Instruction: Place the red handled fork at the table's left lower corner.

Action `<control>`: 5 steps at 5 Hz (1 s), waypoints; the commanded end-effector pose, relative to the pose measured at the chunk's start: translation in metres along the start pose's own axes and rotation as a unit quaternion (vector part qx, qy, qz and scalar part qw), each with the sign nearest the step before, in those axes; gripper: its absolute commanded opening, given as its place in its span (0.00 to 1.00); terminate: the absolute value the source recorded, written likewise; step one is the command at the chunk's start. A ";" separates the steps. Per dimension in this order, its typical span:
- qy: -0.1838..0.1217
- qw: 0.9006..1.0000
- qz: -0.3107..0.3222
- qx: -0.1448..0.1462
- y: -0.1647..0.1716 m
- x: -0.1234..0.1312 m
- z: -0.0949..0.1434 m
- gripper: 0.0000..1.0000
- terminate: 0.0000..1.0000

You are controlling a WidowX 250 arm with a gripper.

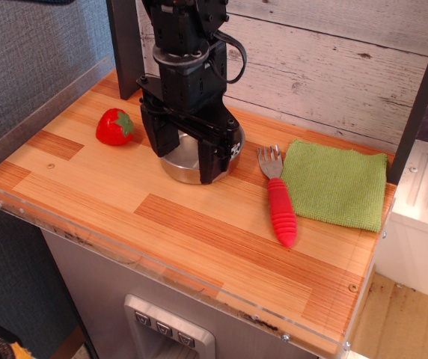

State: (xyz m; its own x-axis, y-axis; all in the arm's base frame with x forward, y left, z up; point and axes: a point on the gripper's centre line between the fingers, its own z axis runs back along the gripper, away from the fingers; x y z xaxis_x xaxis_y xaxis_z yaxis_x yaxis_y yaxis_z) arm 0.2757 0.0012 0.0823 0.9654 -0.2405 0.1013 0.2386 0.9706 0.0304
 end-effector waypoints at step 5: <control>0.018 0.995 0.092 0.028 -0.074 0.037 -0.038 1.00 0.00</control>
State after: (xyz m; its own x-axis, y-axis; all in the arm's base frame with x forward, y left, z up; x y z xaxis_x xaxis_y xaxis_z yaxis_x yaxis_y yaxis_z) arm 0.2897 -0.0787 0.0349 0.9983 -0.0472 0.0336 0.0444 0.9959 0.0783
